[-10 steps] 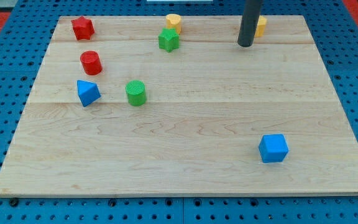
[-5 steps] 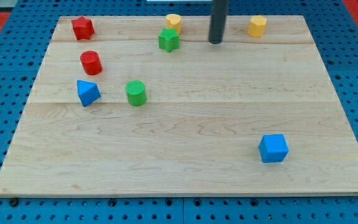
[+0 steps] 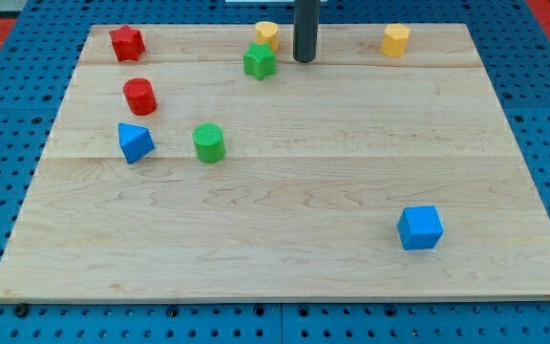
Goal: Move the red circle diagonally bottom right to the red star
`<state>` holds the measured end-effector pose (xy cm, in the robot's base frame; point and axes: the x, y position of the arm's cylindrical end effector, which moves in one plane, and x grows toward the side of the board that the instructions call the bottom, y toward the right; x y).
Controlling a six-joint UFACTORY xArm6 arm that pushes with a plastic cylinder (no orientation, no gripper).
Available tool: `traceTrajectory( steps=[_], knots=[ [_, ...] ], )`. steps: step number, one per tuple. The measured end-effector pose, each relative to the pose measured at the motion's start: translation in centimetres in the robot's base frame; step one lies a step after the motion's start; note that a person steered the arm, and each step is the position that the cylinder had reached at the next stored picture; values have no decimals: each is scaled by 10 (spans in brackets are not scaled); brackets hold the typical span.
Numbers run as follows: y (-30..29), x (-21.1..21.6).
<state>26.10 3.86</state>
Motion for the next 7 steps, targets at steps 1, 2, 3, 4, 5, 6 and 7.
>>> traceTrajectory(
  steps=[1,2,3,4,5,6,7],
  knots=[
    [6,0],
    [9,-4],
    [9,-15],
    [12,-19],
    [3,2],
    [5,54],
    [-37,87]
  ],
)
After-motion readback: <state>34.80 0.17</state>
